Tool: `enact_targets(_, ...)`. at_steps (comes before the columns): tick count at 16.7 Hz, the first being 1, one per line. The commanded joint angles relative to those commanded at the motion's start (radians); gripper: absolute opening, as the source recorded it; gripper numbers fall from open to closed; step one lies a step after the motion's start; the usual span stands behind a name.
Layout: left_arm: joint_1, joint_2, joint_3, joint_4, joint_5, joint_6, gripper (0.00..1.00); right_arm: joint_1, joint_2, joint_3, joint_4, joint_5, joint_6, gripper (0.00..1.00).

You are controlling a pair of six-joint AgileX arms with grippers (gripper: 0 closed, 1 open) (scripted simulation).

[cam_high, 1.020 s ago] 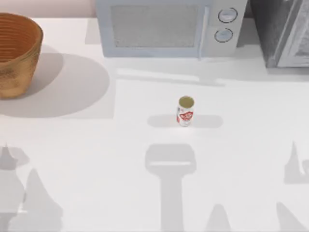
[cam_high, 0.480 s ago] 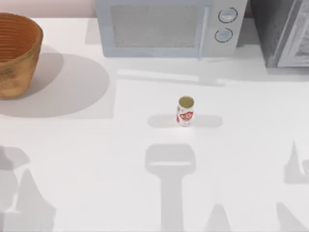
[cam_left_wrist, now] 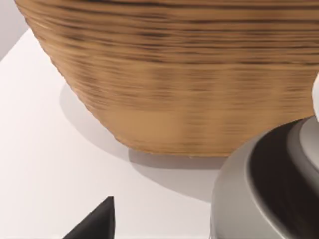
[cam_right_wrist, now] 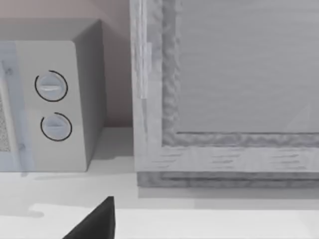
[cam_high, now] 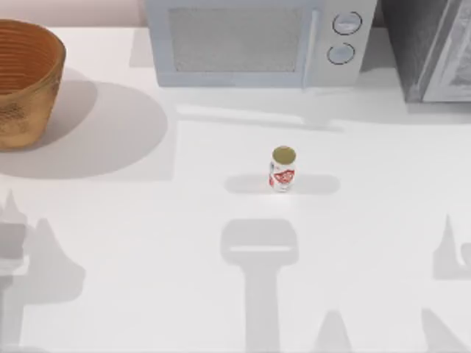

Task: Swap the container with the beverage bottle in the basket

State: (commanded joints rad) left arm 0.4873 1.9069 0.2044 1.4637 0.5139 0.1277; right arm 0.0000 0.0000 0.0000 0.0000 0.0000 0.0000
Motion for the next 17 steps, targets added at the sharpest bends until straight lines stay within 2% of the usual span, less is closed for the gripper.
enact_targets(5, -0.011, 0.014, 0.012, 0.003, -0.011, -0.003, 1.00, 0.000, 0.000, 0.000, 0.000, 0.000, 0.000, 1.00)
enact_targets(17, -0.011, 0.014, 0.012, 0.003, -0.011, -0.003, 0.10, 0.000, 0.000, 0.000, 0.000, 0.000, 0.000, 1.00)
